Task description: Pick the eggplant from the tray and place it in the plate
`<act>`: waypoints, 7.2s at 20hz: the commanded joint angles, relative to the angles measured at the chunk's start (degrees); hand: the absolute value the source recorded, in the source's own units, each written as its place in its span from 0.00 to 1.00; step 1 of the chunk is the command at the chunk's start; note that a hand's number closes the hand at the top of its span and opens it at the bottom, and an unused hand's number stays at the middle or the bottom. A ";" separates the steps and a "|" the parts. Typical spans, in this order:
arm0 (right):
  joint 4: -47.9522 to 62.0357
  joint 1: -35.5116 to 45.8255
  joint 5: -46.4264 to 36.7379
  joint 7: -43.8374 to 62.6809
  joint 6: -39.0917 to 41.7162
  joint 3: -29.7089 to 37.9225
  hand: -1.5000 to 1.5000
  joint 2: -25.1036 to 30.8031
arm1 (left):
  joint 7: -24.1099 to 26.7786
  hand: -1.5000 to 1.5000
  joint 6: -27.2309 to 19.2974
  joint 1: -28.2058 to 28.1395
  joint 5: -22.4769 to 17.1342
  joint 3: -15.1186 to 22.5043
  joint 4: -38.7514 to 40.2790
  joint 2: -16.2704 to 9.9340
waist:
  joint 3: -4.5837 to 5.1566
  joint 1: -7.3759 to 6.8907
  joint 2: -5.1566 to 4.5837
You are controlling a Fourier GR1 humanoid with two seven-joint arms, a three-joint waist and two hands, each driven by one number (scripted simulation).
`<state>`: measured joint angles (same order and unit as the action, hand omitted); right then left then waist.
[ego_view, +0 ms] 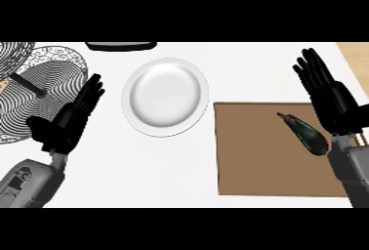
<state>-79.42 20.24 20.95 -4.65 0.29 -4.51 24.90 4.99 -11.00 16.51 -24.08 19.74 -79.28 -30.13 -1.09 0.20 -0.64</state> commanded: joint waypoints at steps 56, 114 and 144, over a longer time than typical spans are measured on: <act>14.38 16.59 -47.90 18.90 45.12 -24.29 0.00 13.25 | -9.27 0.50 3.11 -1.33 8.56 -13.43 -13.04 2.12 | 1.09 -0.43 0.62; -29.48 -2.45 -87.69 61.98 -5.05 -26.07 1.00 -20.65 | -9.01 0.50 8.84 -5.24 15.73 -18.83 -14.14 8.25 | 1.16 0.90 1.24; 41.69 44.38 -57.50 58.75 -29.65 -28.23 1.00 -24.89 | -7.62 0.50 11.67 3.23 19.51 -17.73 -7.14 12.48 | 1.17 -5.17 -0.85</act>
<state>-44.86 62.24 -41.12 54.85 -25.94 -30.45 0.16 -4.91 0.87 19.32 -6.13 1.16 -89.14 -18.80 0.06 -4.42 -1.17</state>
